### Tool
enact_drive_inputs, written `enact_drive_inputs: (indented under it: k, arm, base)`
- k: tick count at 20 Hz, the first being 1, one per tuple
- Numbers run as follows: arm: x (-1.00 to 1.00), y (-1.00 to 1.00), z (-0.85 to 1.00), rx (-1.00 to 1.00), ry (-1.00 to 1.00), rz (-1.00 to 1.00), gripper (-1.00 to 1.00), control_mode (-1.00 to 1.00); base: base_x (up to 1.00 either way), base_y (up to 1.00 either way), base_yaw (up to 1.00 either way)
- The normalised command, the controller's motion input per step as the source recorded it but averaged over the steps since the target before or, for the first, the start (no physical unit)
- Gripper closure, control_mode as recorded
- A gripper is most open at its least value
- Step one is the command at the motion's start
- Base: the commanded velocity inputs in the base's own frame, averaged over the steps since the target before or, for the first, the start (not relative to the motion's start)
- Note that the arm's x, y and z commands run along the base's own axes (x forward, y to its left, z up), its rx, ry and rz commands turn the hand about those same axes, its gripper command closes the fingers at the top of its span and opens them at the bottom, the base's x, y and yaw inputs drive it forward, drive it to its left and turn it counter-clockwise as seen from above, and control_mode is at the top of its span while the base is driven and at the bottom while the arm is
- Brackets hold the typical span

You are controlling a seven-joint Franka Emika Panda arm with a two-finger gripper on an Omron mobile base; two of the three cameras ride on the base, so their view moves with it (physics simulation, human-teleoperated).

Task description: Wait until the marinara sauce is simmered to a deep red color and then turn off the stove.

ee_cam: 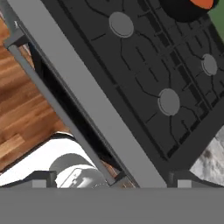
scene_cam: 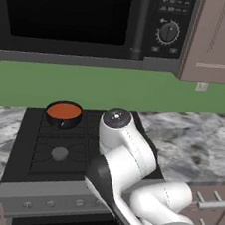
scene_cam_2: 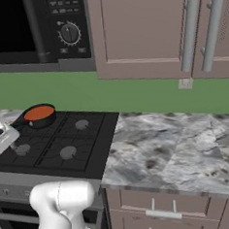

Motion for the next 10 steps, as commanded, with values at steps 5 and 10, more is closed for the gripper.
enact_drive_inputs:
  k: [5, 10]
  arm:
    - [-0.39, 0.43, -0.14, -0.16, -0.04, 0.29, -1.00, -1.00]
    - [-0.29, 0.19, -0.34, -0.14, -0.04, 0.29, -1.00, -1.00]
  base:
    - [0.00, 0.00, 0.00]
    - [0.00, 0.00, 0.00]
